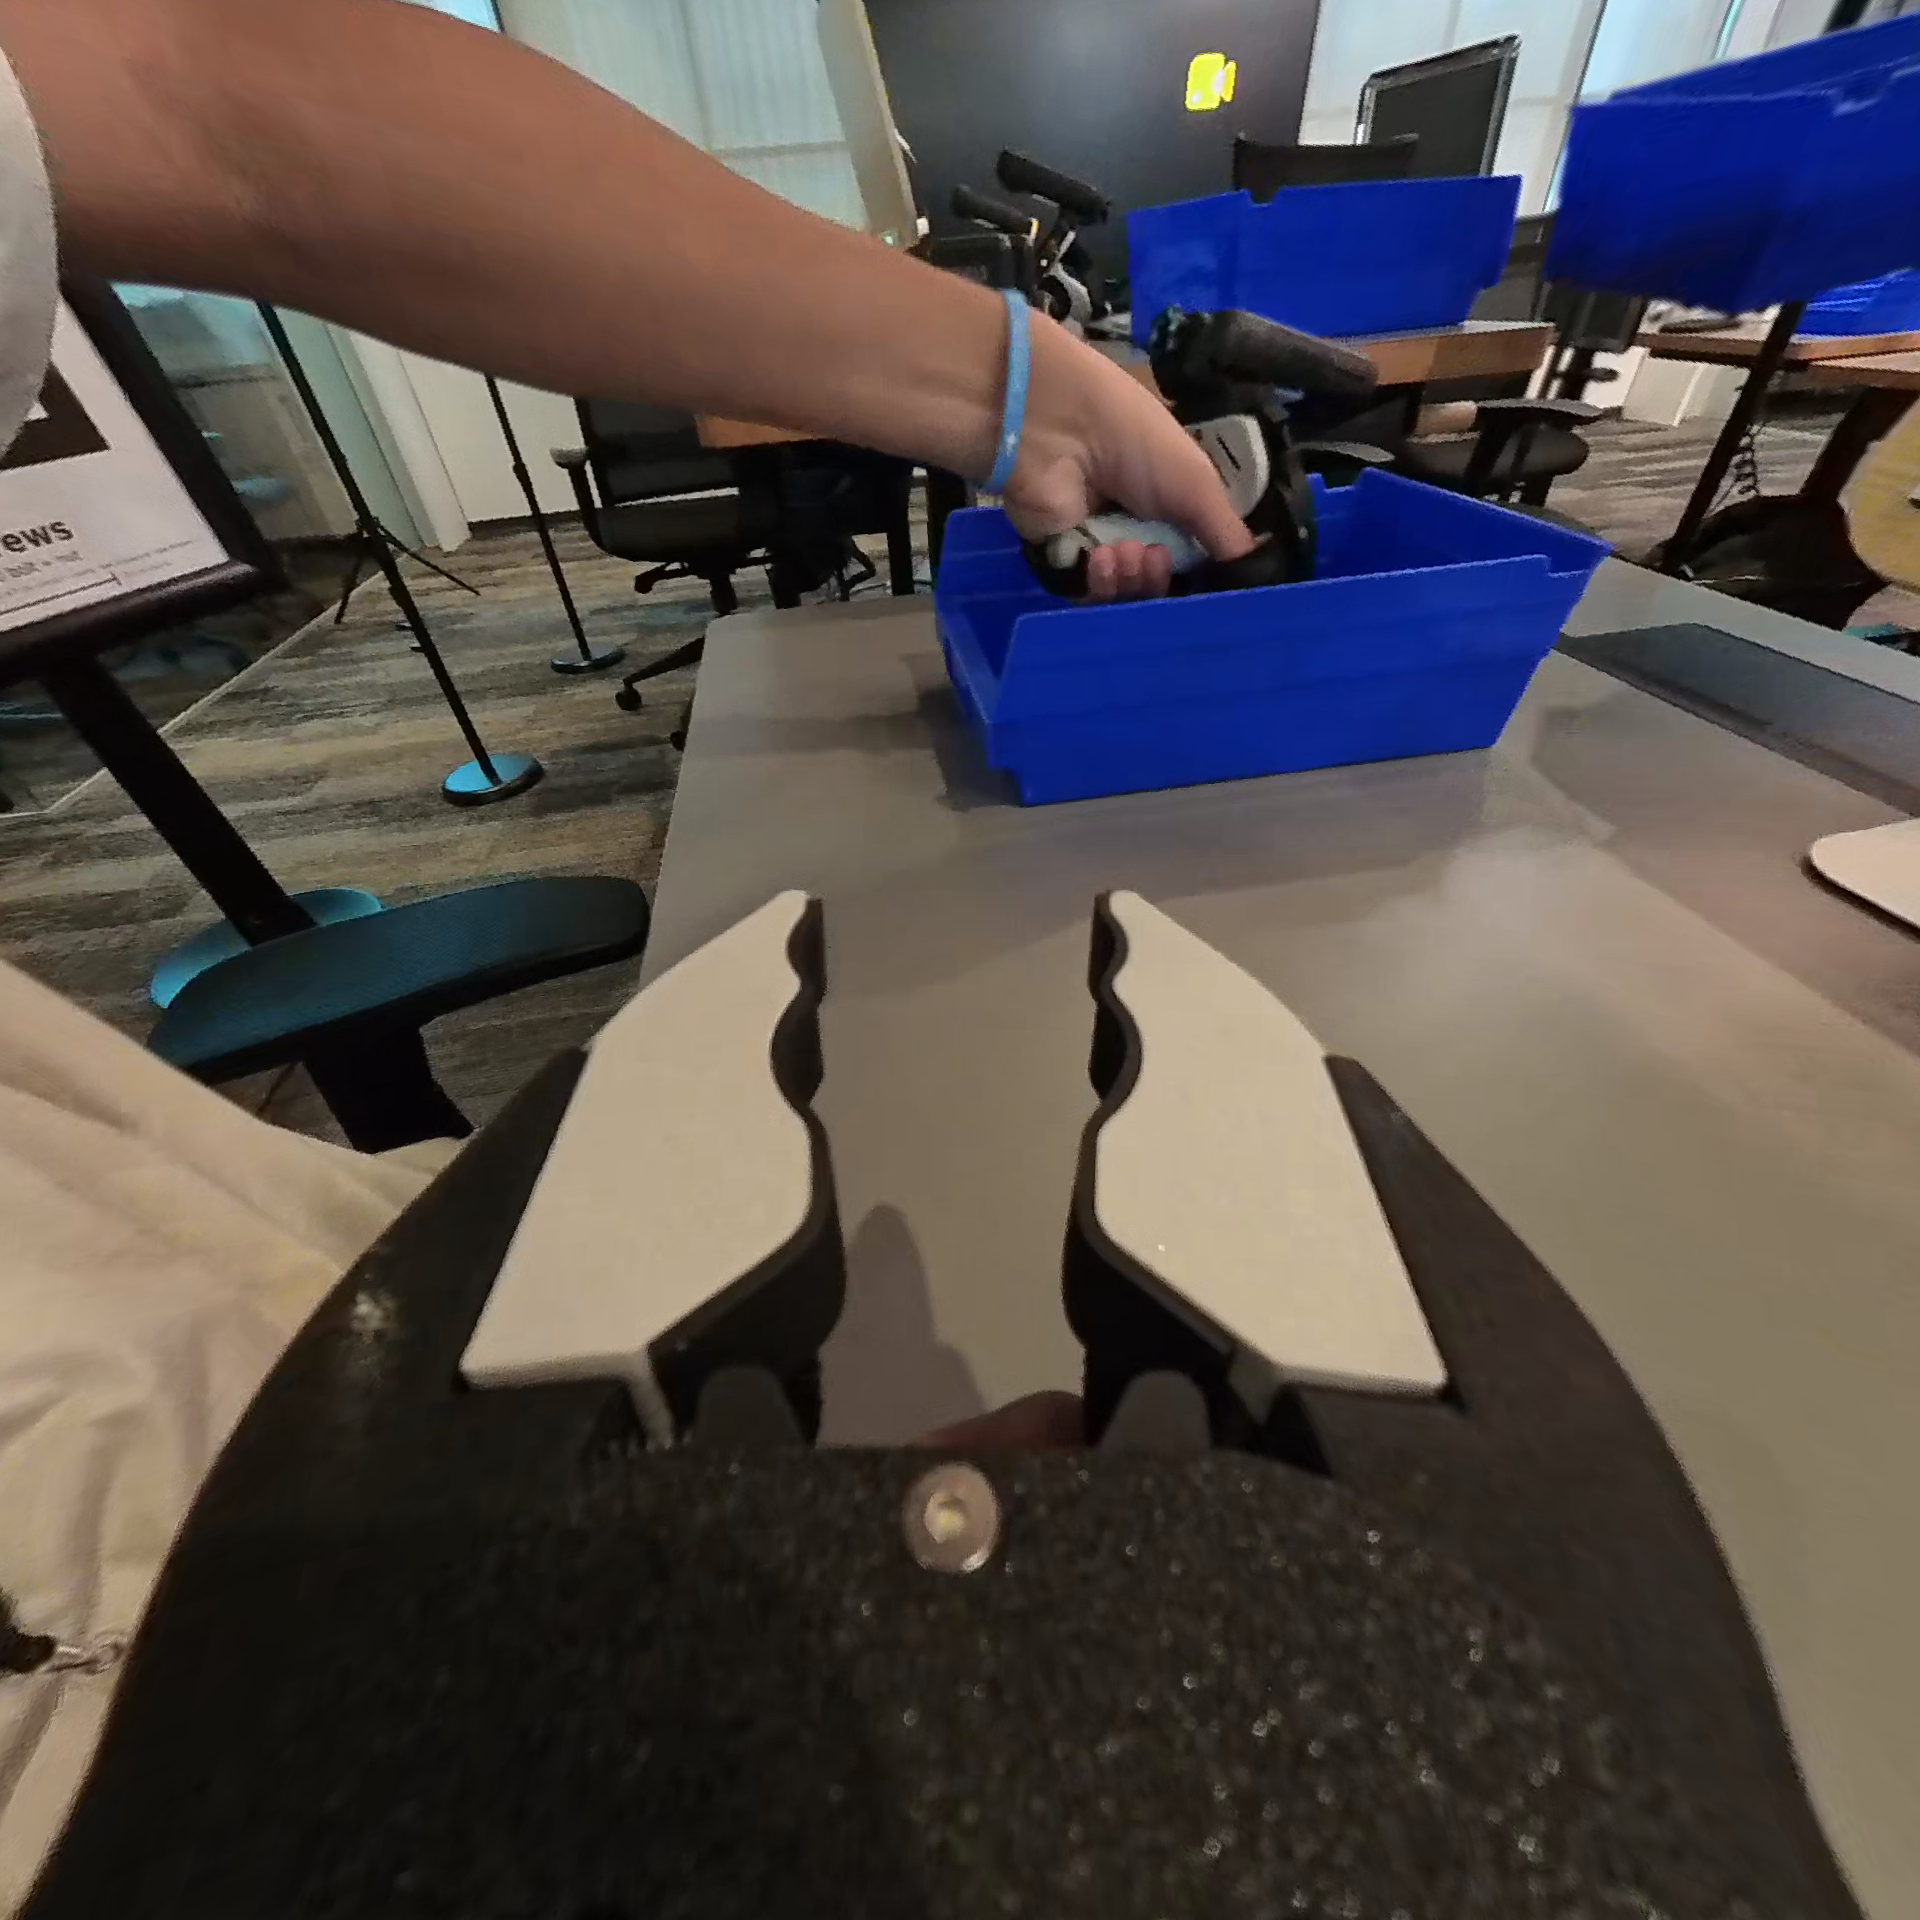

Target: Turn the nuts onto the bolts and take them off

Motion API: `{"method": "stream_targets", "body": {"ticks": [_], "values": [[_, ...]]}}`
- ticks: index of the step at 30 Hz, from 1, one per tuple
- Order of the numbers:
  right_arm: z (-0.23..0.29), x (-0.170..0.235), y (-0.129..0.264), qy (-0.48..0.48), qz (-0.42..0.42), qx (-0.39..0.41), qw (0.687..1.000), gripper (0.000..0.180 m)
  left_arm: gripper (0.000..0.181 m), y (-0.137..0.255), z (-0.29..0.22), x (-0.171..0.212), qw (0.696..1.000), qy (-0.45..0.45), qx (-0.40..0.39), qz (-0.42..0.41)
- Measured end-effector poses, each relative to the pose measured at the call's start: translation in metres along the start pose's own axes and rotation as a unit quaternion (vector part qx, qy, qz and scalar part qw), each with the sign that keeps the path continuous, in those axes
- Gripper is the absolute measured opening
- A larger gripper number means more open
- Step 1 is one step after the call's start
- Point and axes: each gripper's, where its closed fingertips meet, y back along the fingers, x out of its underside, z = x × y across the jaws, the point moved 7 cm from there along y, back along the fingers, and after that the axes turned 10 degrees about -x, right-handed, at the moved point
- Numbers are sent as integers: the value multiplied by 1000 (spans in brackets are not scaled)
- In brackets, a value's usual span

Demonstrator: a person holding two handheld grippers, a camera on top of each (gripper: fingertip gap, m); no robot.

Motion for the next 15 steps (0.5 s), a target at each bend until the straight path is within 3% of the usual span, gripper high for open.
{"method": "stream_targets", "body": {"ticks": [3, 5, 9, 15], "values": [[3, 0, -1, 12, 8, -3, 1000, 49, 42, -3, 7, -5, 1000, 13, -14, -6], [4, 0, -2, 13, 10, -7, 1000, 49, 10, -6, 6, -6, 1000, -1, 3, -1], [4, 2, -1, 2, 9, -14, 1000, 48, 9, -5, 8, -4, 998, -55, -13, -11], [2, 4, 4, -4, 11, 0, 1000, 46, 10, 5, 17, 7, 980, -180, 33, -75]]}}
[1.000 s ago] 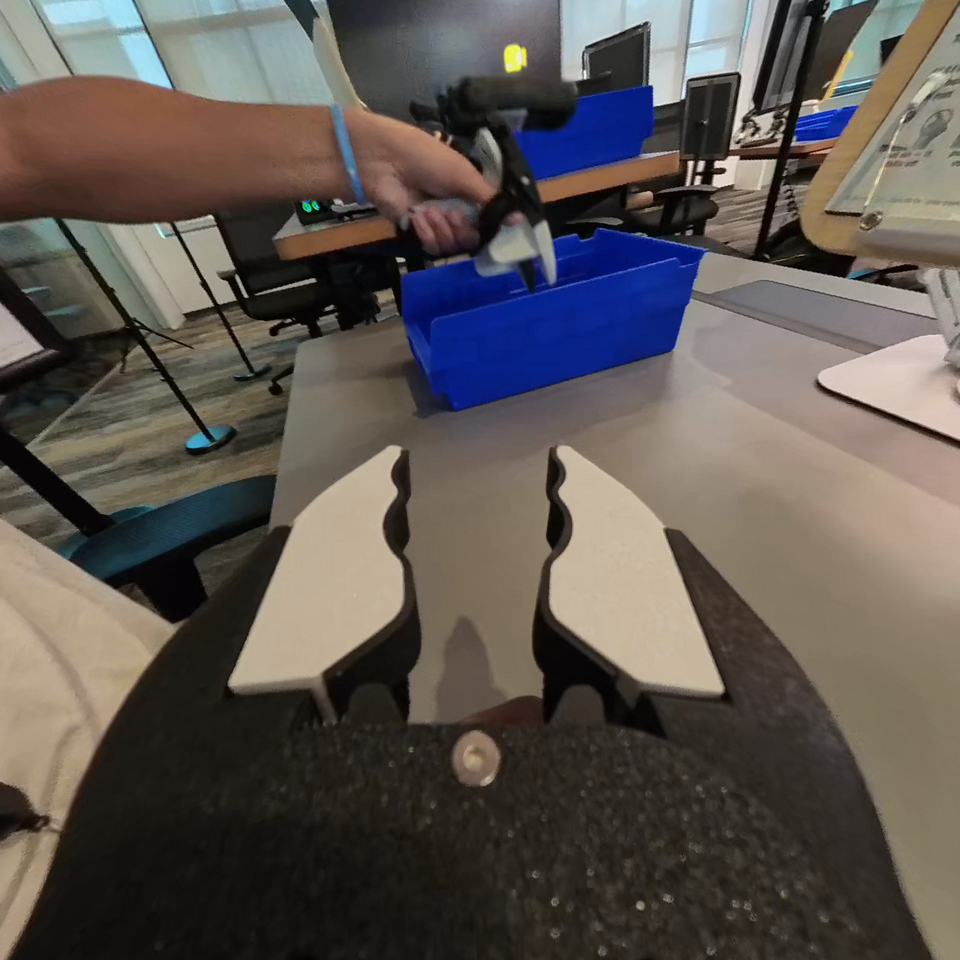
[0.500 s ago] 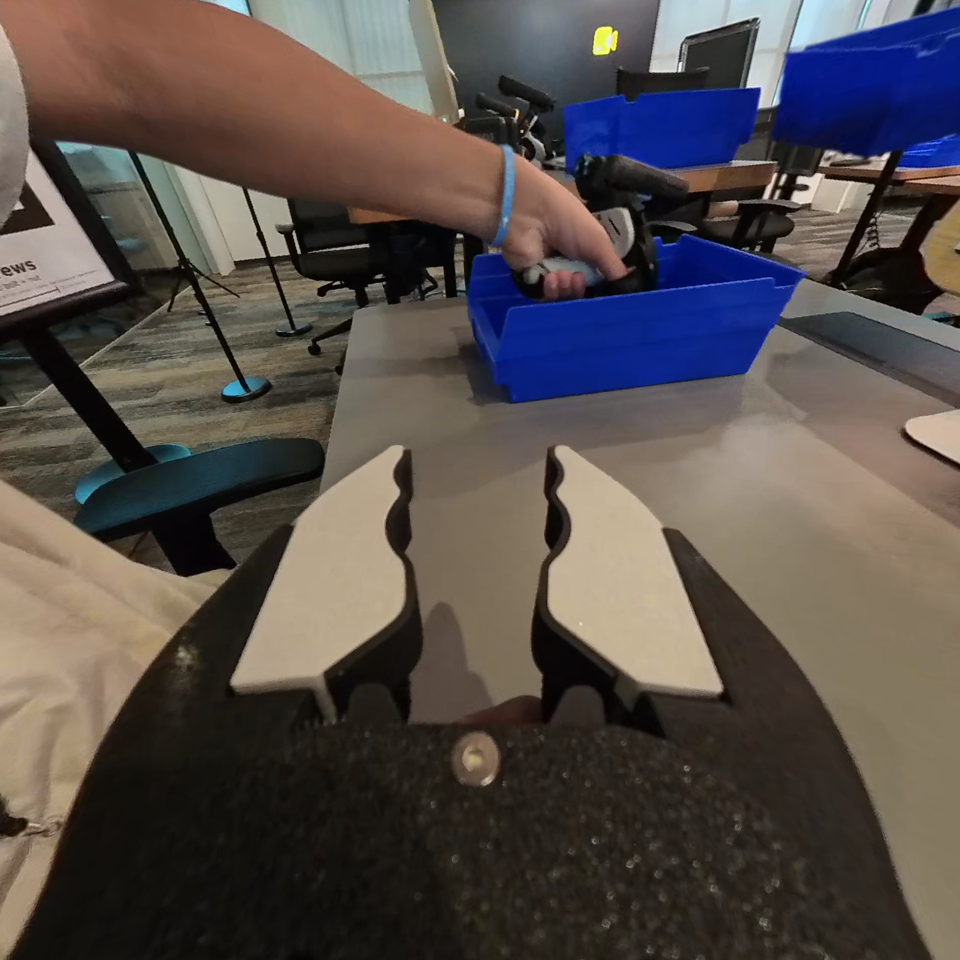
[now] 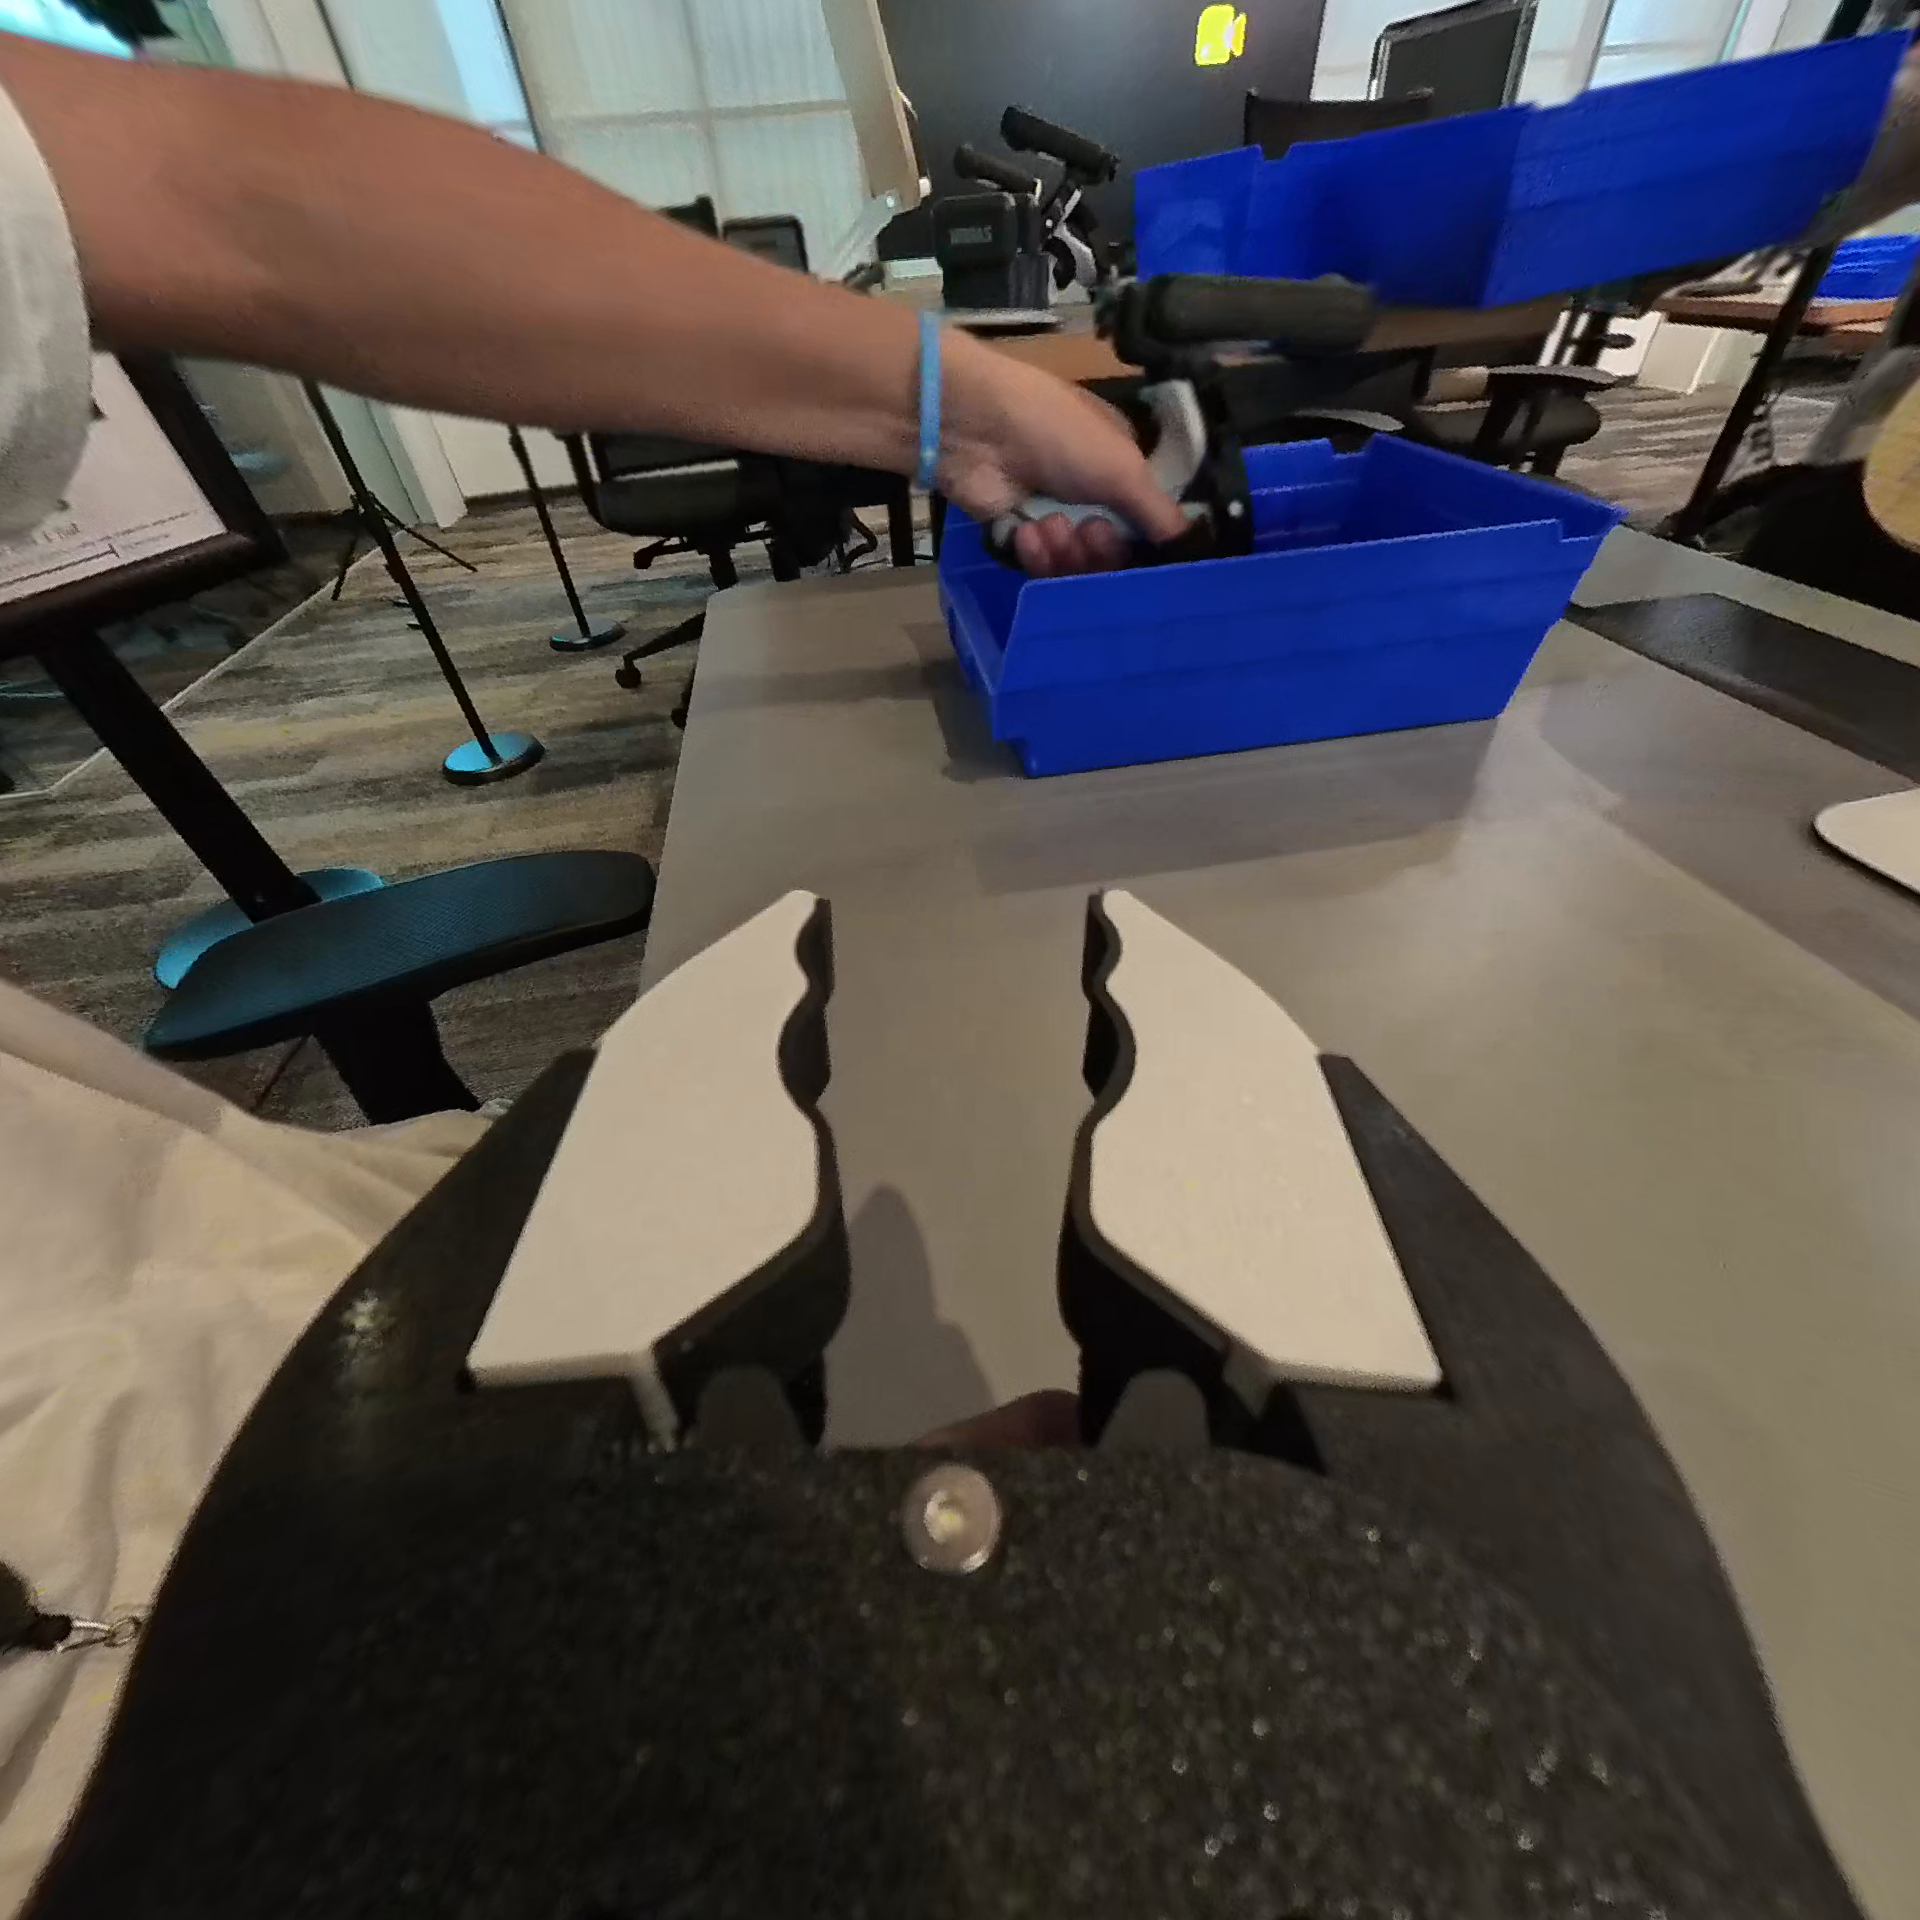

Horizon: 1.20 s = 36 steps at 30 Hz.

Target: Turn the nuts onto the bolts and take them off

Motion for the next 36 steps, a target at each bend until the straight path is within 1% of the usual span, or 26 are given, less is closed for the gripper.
{"method": "stream_targets", "body": {"ticks": [3, 6, 8, 12, 15, 16, 18, 21, 23, 25, 27, 29, 30, 32, 34, 36], "values": [[-2, -3, 5, 1, -3, 14, 1000, 45, 10, 26, -4, 9, 992, -72, 46, -88], [-8, -7, 11, 2, -2, 37, 999, 45, 10, 58, -21, 26, 966, -152, 101, -186], [-12, -12, 14, -11, -10, 44, 999, 45, 10, 80, -41, 38, 941, -181, 146, -246], [-22, -20, 16, -57, -41, 34, 997, 45, 9, 124, -101, 64, 870, -223, 280, -339], [-32, -26, 13, -73, -69, 20, 995, 52, 9, 142, -151, 83, 803, -255, 387, -374], [-35, -27, 11, -79, -84, 7, 993, 59, 9, 142, -165, 88, 786, -262, 414, -376], [-39, -30, 5, -99, -119, -20, 988, 71, 10, 135, -191, 94, 760, -276, 452, -376], [-39, -31, -5, -118, -159, -46, 979, 77, 9, 119, -214, 101, 730, -280, 510, -359], [-36, -29, -11, -112, -172, -50, 977, 78, 9, 110, -222, 104, 728, -278, 529, -335], [-34, -28, -15, -96, -182, -43, 978, 76, 10, 109, -227, 111, 722, -306, 524, -333], [-33, -29, -21, -101, -168, -52, 979, 78, 9, 107, -229, 114, 725, -311, 521, -325], [-34, -32, -26, -87, -163, -37, 982, 78, 10, 105, -230, 117, 720, -302, 539, -316], [-33, -33, -29, -84, -161, -41, 983, 77, 9, 104, -231, 118, 720, -301, 541, -314], [-35, -33, -40, -92, -141, -52, 984, 79, 9, 104, -234, 121, 719, -309, 536, -316], [-37, -34, -48, -88, -141, -57, 985, 80, 9, 105, -239, 124, 715, -315, 542, -308], [-39, -35, -50, -90, -141, -53, 984, 80, 9, 104, -243, 126, 718, -324, 530, -314]]}}
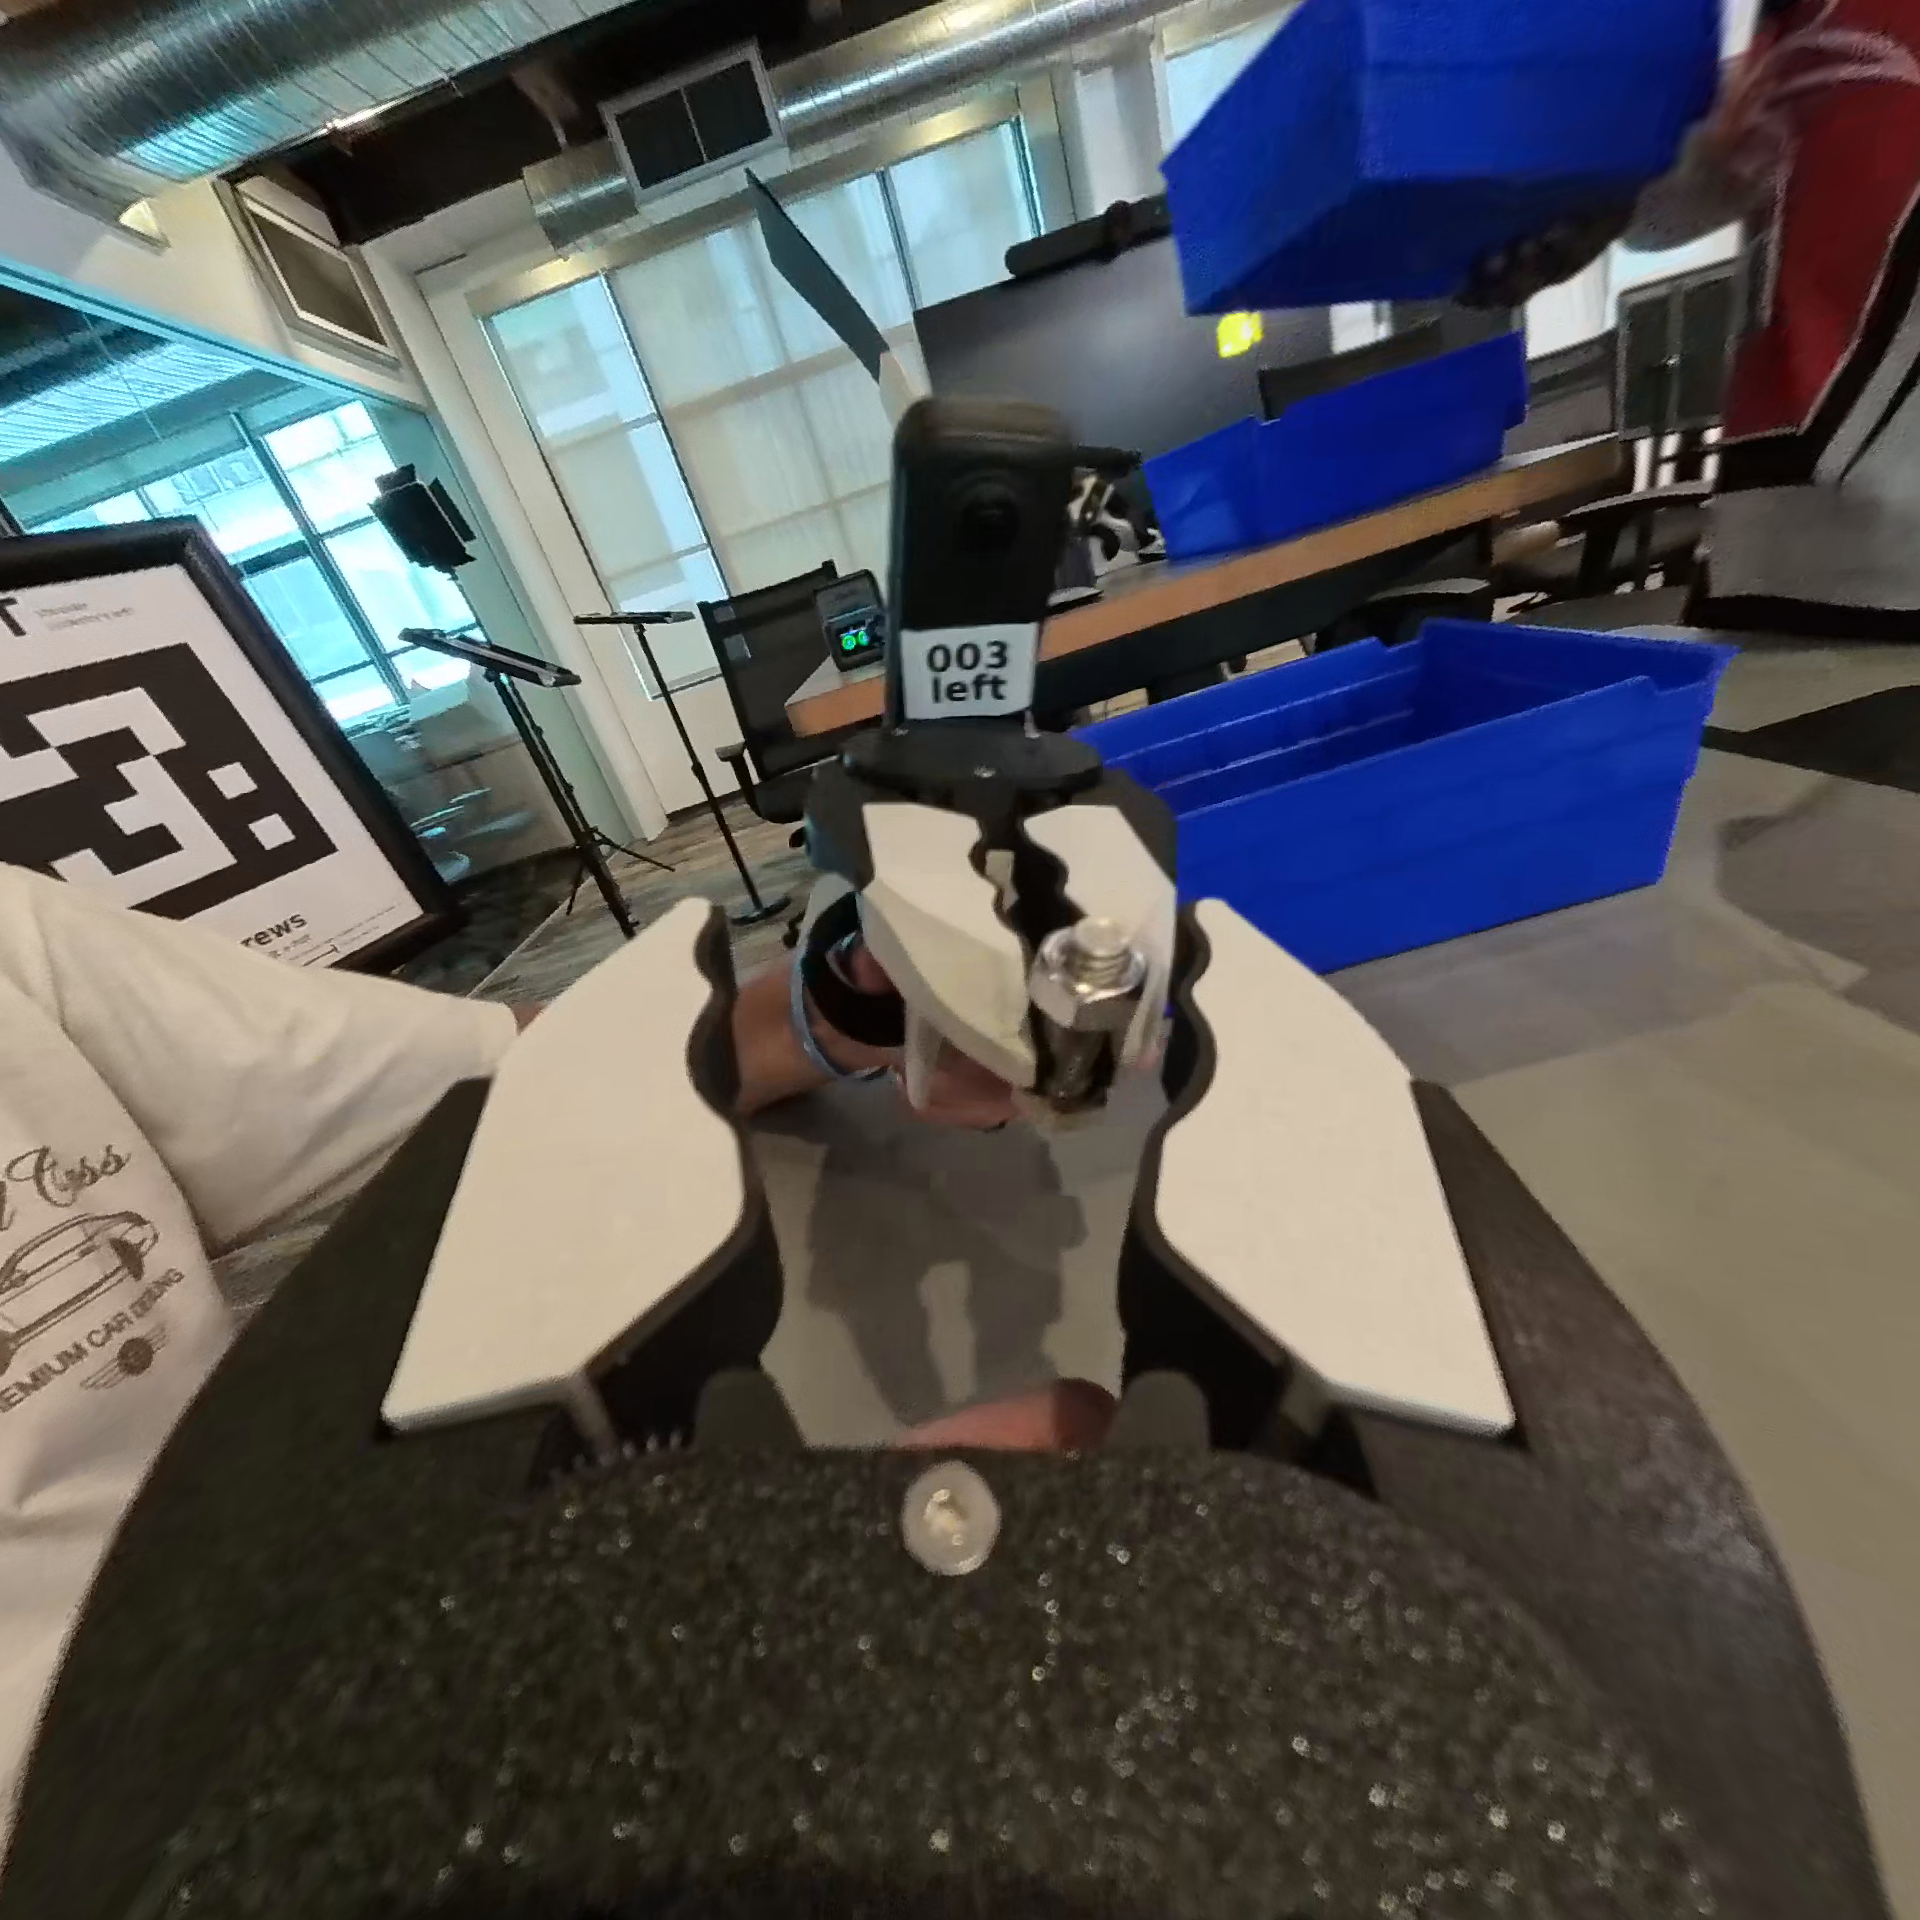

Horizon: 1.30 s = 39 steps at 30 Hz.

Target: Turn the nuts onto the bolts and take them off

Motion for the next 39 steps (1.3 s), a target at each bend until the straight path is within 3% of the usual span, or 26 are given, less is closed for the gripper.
{"method": "stream_targets", "body": {"ticks": [5, 12, 18, 24, 31, 36, 39], "values": [[10, -4, 27, 8, -8, 21, 1000, 76, 9, 5, 0, -1, 1000, -6, -8, -6], [2, 1, -1, 4, 11, 9, 1000, 83, 10, -1, -1, 0, 1000, -5, -4, 1], [15, 1, 27, 5, 6, 23, 1000, 80, 10, 4, -3, -2, 1000, -14, -6, -3], [3, 2, -5, -19, -2, -18, 1000, 84, 10, 0, -2, 1, 1000, -10, -7, 3], [18, 3, 28, 4, 0, 13, 1000, 80, 10, 2, -1, 0, 1000, -12, -4, 4], [7, 4, 1, -8, 8, -7, 1000, 84, 9, -5, -3, 1, 1000, -16, 2, 14], [-4, 3, 7, -18, 4, 10, 1000, 83, 9, -5, -5, 2, 1000, -20, 1, 16]]}}
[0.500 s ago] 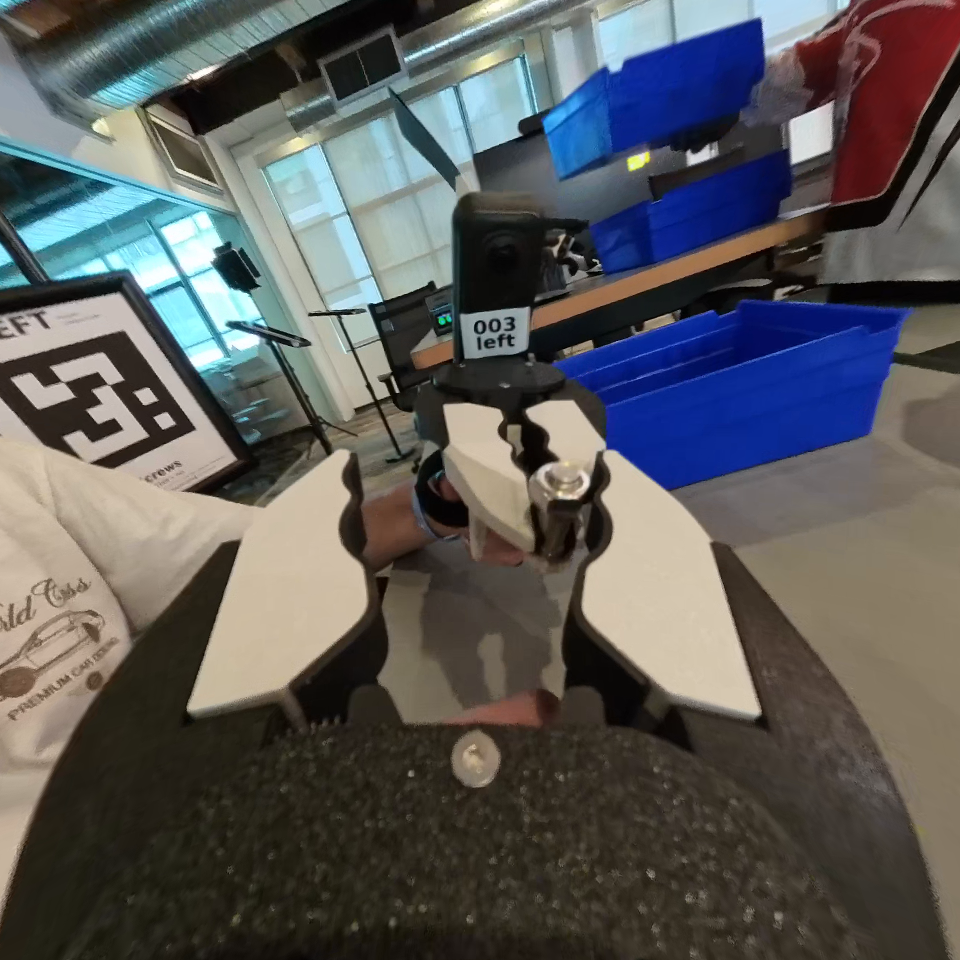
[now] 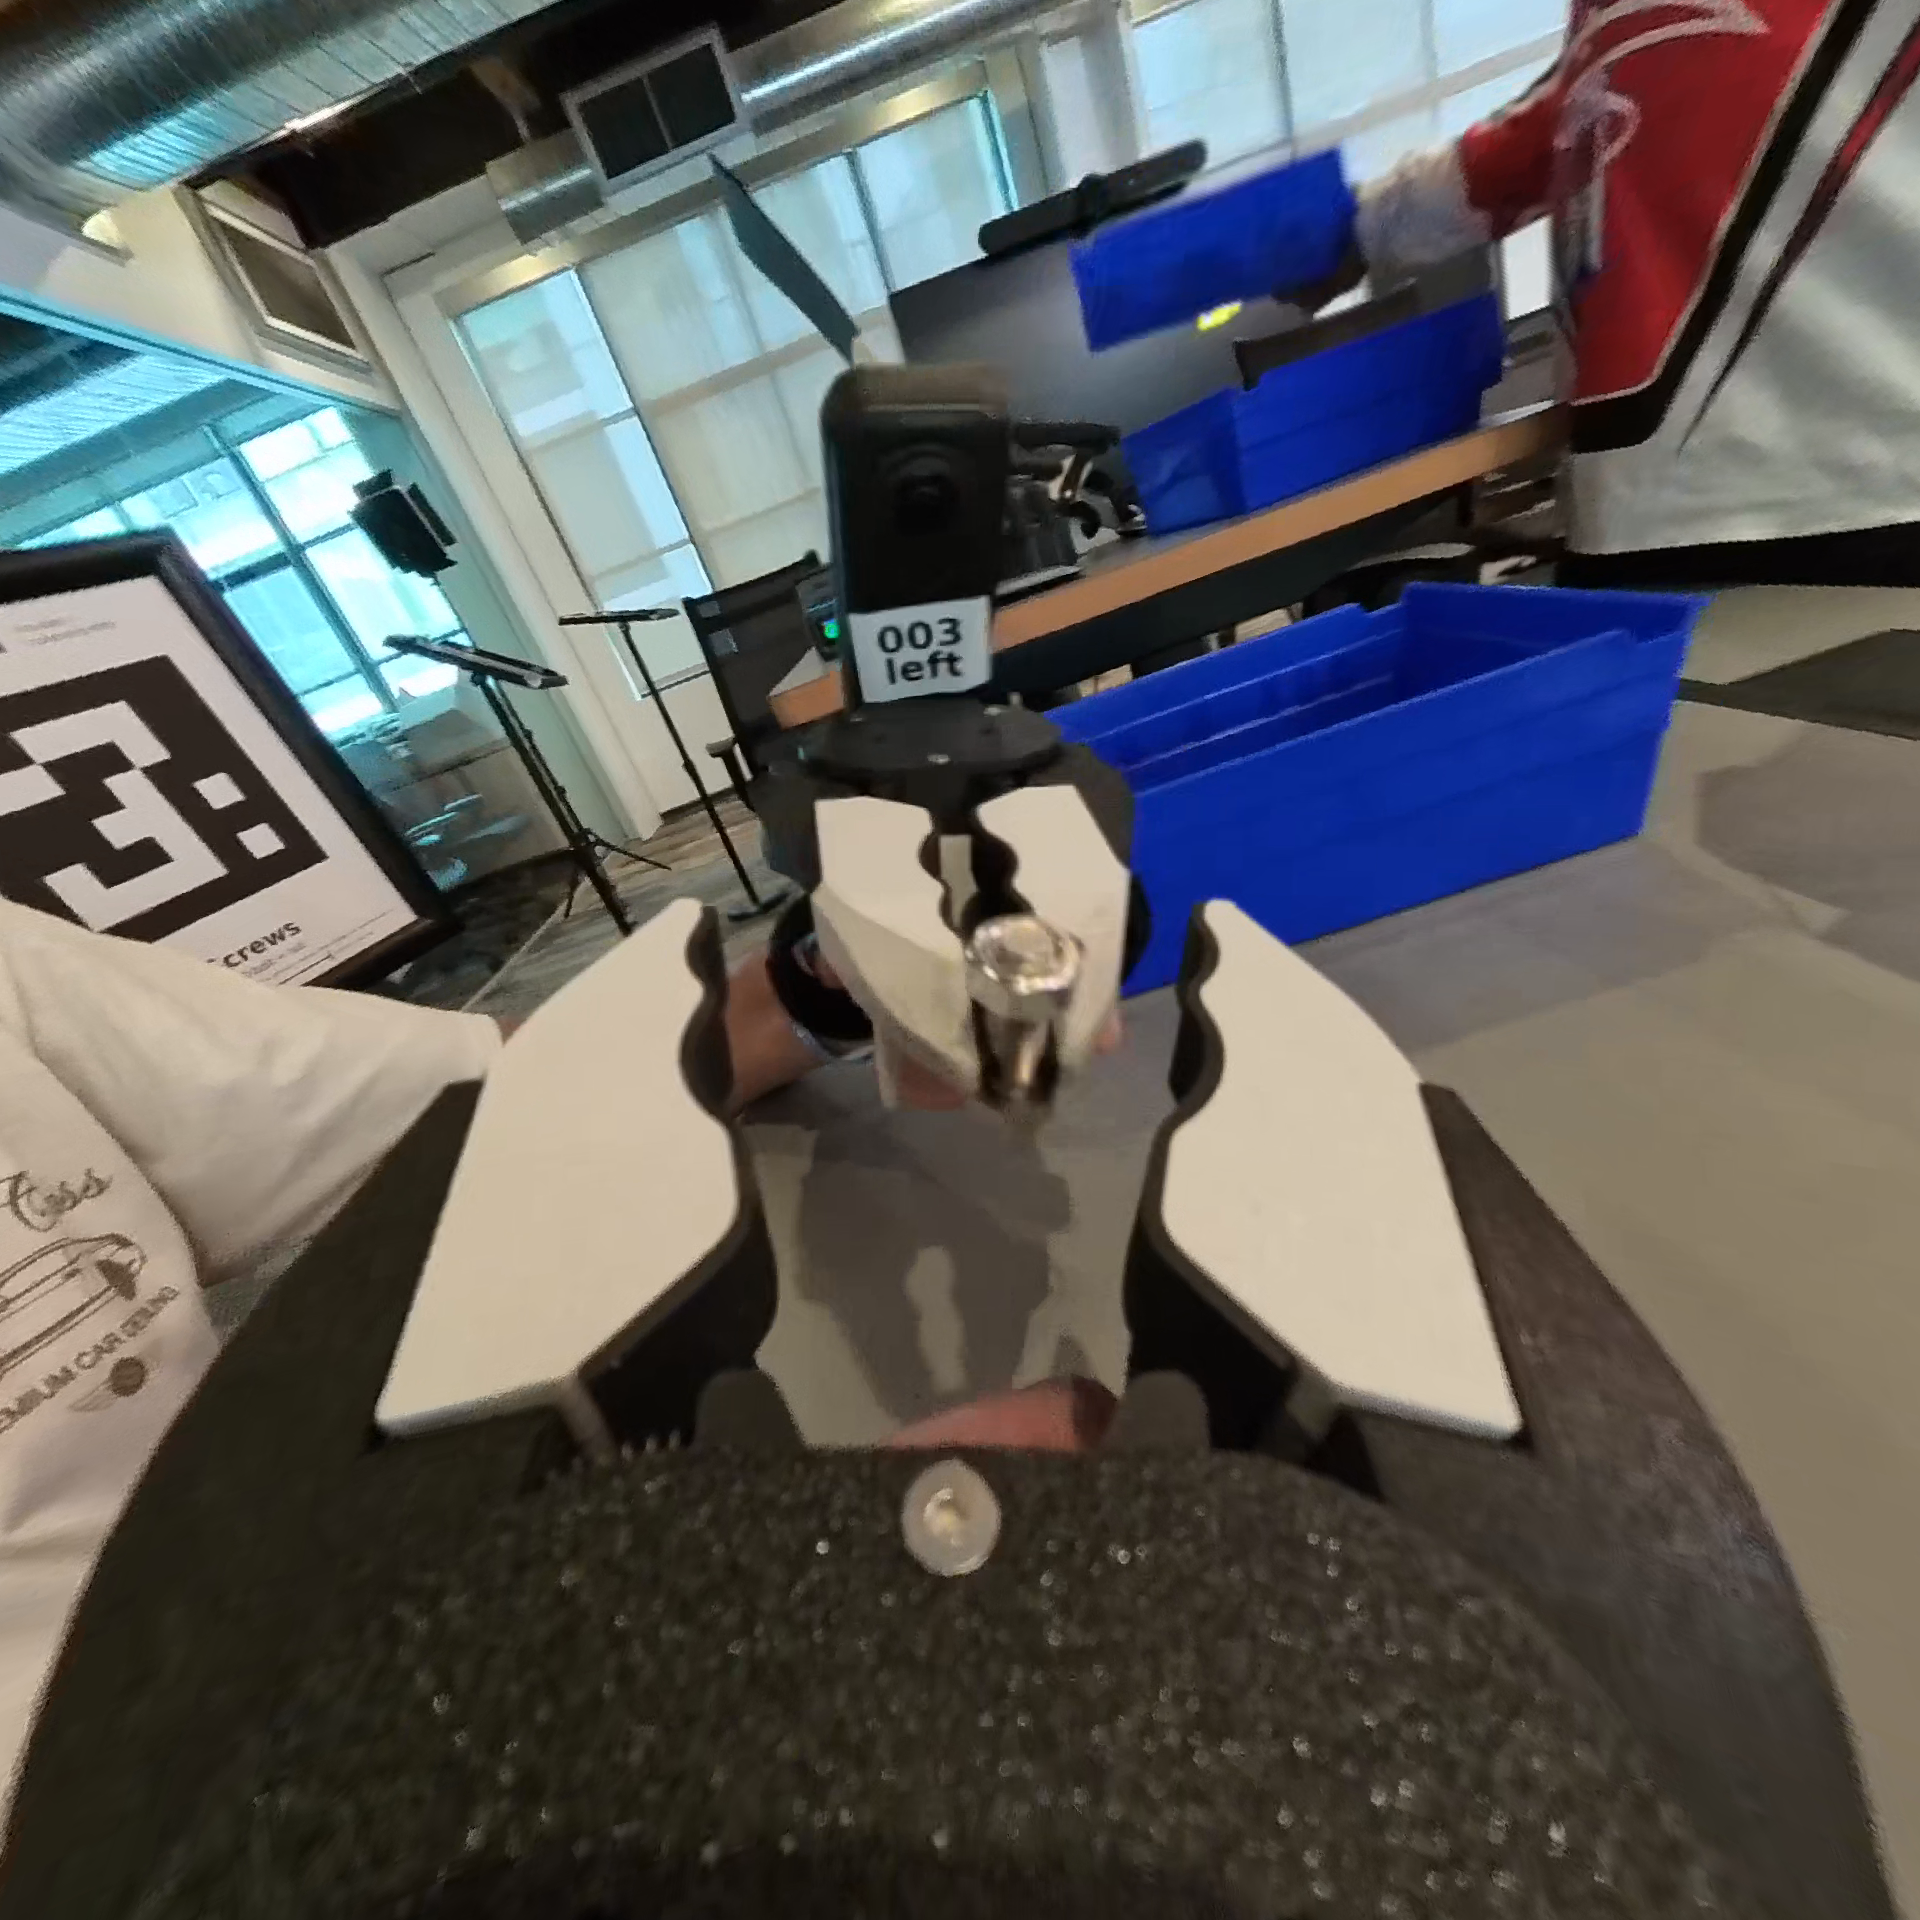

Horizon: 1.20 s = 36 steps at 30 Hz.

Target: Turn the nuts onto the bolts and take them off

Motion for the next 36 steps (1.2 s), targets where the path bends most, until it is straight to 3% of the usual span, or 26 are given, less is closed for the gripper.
{"method": "stream_targets", "body": {"ticks": [5, 11, 18, 24, 30, 36], "values": [[25, -2, 27, 30, -1, 17, 999, 80, 9, 4, -1, -4, 1000, -1, 5, -8], [10, -1, -15, 15, 14, -17, 1000, 86, 10, 0, -2, -1, 1000, -5, 3, 2], [28, -2, 22, 31, 9, 14, 999, 81, 10, 5, -3, -6, 1000, -11, 3, -9], [10, 2, -17, 15, 29, -7, 999, 85, 9, 1, -5, -2, 1000, -15, 1, 0], [30, -3, 18, 44, 16, 18, 999, 82, 9, 6, -4, -4, 1000, -15, 5, -4], [18, -2, -17, 28, 28, -15, 999, 87, 10, 1, -7, -2, 1000, -19, 8, 3]]}}
